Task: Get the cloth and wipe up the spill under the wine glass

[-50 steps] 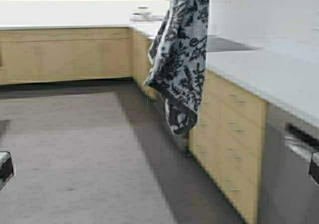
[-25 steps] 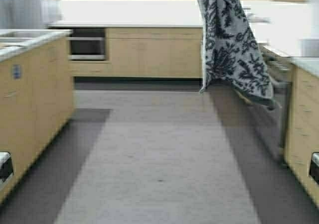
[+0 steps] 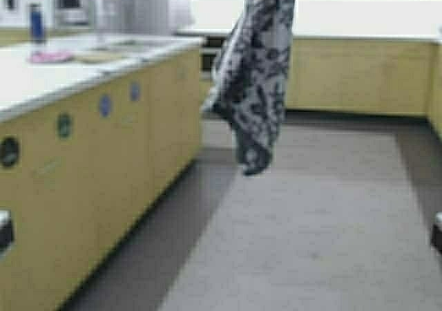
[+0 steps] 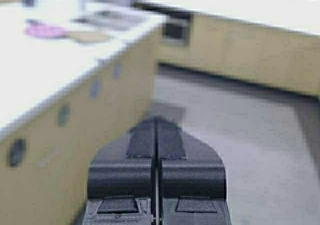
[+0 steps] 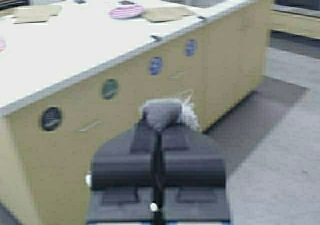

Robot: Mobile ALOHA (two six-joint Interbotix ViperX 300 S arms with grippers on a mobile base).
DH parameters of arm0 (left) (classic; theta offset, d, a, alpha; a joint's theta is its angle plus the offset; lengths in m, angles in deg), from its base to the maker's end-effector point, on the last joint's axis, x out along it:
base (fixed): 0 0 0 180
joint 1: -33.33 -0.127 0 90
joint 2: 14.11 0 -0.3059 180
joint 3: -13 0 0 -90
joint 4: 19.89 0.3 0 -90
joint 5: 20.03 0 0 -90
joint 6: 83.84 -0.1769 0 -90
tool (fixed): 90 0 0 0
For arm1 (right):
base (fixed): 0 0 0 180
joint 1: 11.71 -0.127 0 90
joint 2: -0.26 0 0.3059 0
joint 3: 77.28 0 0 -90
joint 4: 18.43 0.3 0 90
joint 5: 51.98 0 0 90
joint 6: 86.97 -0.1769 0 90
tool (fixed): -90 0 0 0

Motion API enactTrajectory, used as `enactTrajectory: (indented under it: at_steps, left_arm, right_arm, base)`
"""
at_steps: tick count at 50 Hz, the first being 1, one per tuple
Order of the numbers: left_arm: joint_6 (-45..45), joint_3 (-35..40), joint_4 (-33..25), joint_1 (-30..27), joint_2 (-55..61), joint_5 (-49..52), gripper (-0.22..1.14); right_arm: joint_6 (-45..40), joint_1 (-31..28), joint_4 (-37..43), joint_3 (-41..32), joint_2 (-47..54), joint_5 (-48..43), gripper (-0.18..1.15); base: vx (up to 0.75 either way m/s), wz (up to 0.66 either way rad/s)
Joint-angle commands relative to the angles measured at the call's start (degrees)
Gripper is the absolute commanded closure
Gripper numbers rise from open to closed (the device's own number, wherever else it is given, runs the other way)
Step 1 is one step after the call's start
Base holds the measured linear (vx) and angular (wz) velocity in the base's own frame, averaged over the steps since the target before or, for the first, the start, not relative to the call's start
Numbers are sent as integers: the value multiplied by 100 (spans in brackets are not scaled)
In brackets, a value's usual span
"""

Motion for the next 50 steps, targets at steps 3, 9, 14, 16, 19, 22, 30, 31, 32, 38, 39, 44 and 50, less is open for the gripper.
enactTrajectory:
  at_steps: [3, 9, 14, 16, 19, 22, 30, 31, 32, 38, 39, 44, 50]
  left_arm:
    - [-18, 88, 9, -9, 53, -53, 89]
    - [-35, 88, 26, -9, 62, -53, 89]
    - [-35, 53, 44, -9, 88, -53, 89]
    - [-44, 62, 62, -9, 97, -70, 89]
    - [-88, 53, 70, -9, 105, -114, 89]
    - [-114, 53, 62, -9, 105, -123, 89]
    - [-105, 44, 53, -9, 105, -123, 89]
    - [-97, 35, 44, -9, 105, -123, 89]
    - [-88, 35, 44, -9, 105, -123, 89]
    - [-62, 26, 35, -9, 105, -123, 89]
    - [-62, 26, 35, -9, 105, -123, 89]
    - [-53, 18, 35, -9, 105, -123, 89]
    - [-44, 26, 9, -9, 114, -123, 89]
  right_arm:
    - [18, 18, 9, -62, -35, -70, 91]
    - [18, 18, 9, -53, -9, -70, 91]
    - [18, 18, 9, -35, 141, -70, 91]
    - [18, 18, 9, -35, 202, -70, 91]
    - [9, 18, 9, -44, 264, -70, 91]
    - [9, 18, 9, -35, 299, -97, 91]
    - [18, 18, 9, -26, 308, -185, 91]
    - [18, 18, 9, -26, 308, -193, 91]
    - [18, 18, 9, -26, 308, -211, 91]
    - [9, 18, 9, -26, 308, -281, 91]
    - [9, 18, 9, -26, 308, -290, 91]
    - [9, 18, 9, -9, 308, -316, 91]
    - [0, 18, 9, -9, 308, -316, 91]
  base:
    - [-2, 38]
    - [-2, 40]
    - [-1, 40]
    - [-1, 38]
    - [-1, 37]
    - [-1, 38]
    - [0, 38]
    - [1, 36]
    - [1, 35]
    - [1, 36]
    - [2, 38]
    - [2, 40]
    - [3, 40]
